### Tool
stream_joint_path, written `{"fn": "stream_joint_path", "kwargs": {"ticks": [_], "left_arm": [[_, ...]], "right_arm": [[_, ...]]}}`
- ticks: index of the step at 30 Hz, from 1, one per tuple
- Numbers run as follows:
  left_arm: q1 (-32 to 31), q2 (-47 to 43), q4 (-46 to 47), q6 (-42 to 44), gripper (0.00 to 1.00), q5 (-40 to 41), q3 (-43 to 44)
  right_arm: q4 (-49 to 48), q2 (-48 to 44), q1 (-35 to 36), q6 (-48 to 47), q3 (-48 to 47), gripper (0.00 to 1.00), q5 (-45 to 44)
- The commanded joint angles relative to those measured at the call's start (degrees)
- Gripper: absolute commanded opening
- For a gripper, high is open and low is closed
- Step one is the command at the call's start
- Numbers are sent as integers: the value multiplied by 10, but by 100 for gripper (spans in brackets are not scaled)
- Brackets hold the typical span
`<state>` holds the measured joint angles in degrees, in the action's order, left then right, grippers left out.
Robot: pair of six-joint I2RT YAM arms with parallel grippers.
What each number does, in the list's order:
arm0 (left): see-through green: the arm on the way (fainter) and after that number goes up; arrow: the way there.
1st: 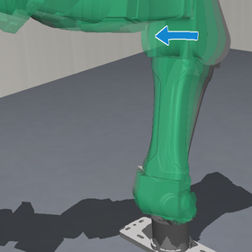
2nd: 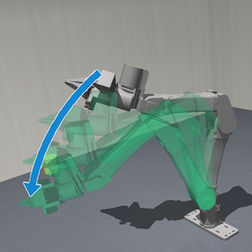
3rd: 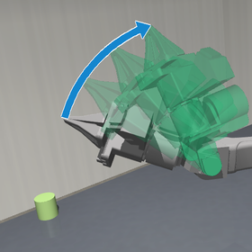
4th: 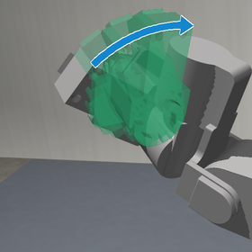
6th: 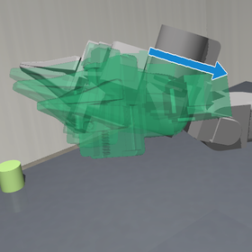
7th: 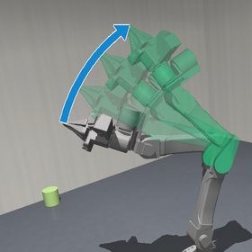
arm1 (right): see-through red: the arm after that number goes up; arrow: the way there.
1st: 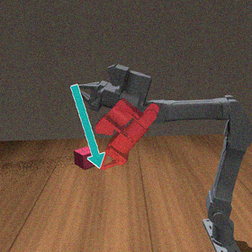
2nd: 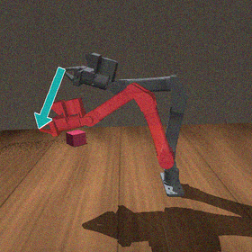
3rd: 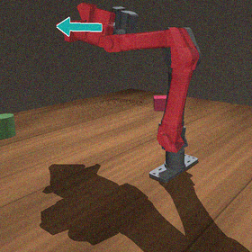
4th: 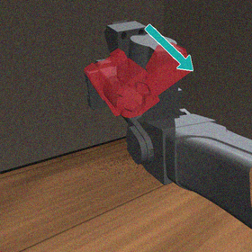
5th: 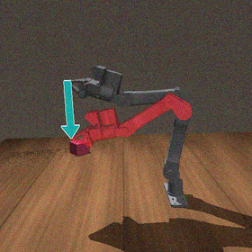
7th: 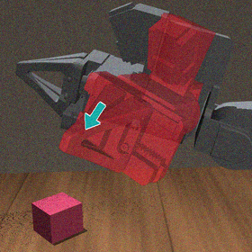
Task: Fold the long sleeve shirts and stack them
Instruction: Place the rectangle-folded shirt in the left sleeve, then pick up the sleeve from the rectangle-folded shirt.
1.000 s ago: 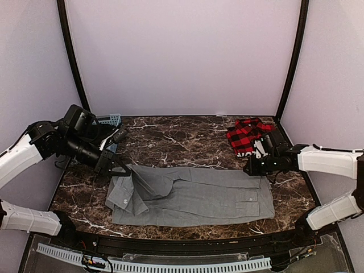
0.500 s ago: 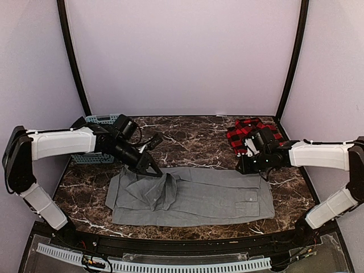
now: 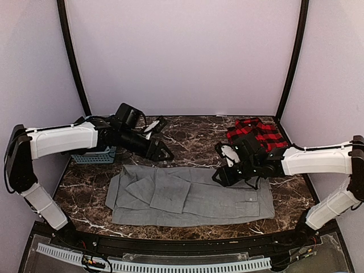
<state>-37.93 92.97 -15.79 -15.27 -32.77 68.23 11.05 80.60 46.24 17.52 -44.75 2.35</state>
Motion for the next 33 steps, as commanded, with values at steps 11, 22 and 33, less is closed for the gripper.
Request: {"fn": "stream_joint_path", "kwargs": {"ticks": [11, 22, 33], "left_arm": [[44, -174, -36, -18, 79, 230, -78], [56, -178, -33, -12, 79, 208, -92], [56, -166, -29, -9, 79, 203, -96]], "right_arm": [[-18, 172, 210, -125, -174, 64, -2], [61, 292, 262, -167, -271, 65, -67], [87, 298, 263, -172, -271, 50, -101]]}}
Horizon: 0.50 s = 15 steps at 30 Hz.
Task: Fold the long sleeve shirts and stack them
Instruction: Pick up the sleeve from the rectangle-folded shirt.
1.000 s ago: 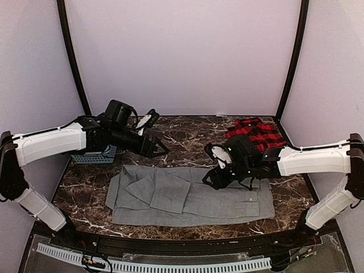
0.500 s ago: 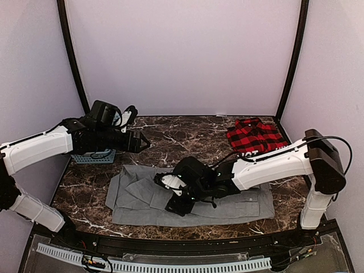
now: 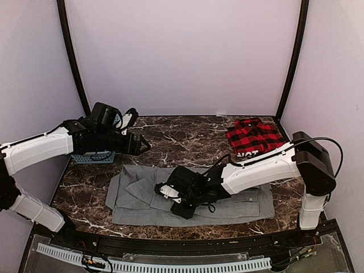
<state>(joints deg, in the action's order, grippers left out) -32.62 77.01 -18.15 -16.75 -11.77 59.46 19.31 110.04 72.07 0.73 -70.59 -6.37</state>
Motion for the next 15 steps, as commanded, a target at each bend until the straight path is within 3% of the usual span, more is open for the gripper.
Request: {"fn": "stream_joint_path", "kwargs": {"ticks": [1, 7, 15], "left_arm": [[3, -5, -5, 5, 80, -7, -8], [3, -4, -9, 6, 80, -6, -6], [3, 2, -9, 6, 80, -8, -5]], "right_arm": [[3, 4, 4, -4, -14, 47, -9], [4, 10, 4, -4, -20, 26, 0], [-7, -6, 2, -4, -14, 11, 27]]}}
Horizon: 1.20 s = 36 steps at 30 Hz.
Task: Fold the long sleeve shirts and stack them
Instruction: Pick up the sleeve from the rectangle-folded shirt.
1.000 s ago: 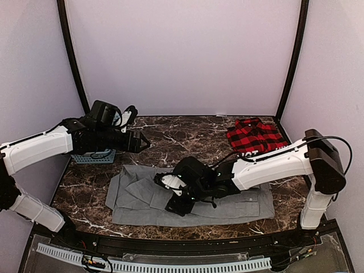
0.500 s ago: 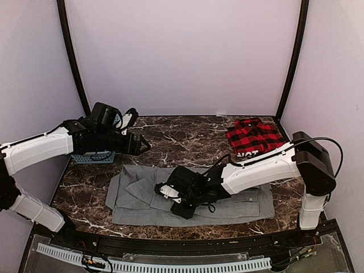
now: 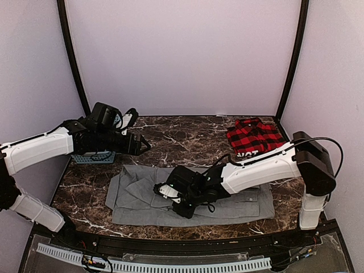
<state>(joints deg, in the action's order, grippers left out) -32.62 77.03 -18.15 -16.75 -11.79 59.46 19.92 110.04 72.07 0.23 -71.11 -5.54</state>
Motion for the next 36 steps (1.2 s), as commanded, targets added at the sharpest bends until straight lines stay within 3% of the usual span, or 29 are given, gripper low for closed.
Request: {"fn": "stream_joint_path", "kwargs": {"ticks": [1, 12, 36], "left_arm": [[3, 2, -9, 6, 80, -9, -5], [3, 2, -9, 7, 80, -8, -12], [3, 5, -6, 10, 80, -3, -18]], "right_arm": [[-14, -8, 0, 1, -8, 10, 26], [-48, -20, -28, 19, 19, 0, 103], [-127, -59, -90, 86, 65, 0, 241]]}}
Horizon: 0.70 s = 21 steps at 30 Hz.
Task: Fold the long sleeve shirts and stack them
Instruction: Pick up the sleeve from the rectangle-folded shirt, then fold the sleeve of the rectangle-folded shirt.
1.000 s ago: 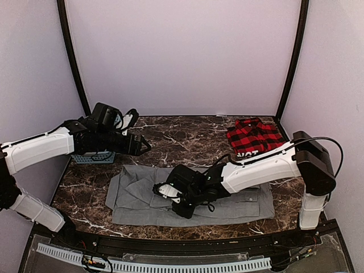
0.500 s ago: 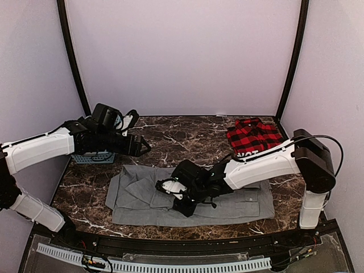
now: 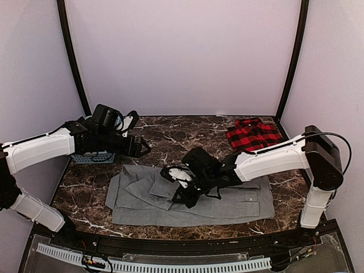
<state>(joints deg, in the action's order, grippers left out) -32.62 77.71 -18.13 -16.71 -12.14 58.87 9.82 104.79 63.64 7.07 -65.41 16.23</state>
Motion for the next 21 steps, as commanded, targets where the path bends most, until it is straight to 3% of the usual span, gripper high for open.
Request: {"fn": "stream_joint_path", "kwargs": {"ticks": [1, 10, 21], "left_arm": [[3, -1, -7, 10, 80, 1, -11], [3, -12, 0, 5, 81, 26, -11], [4, 8, 13, 3, 83, 19, -11]], "right_arm": [[-29, -8, -7, 22, 9, 0, 22], [-82, -99, -90, 148, 64, 0, 60], [-57, -234, -180, 276, 141, 0, 35]]}}
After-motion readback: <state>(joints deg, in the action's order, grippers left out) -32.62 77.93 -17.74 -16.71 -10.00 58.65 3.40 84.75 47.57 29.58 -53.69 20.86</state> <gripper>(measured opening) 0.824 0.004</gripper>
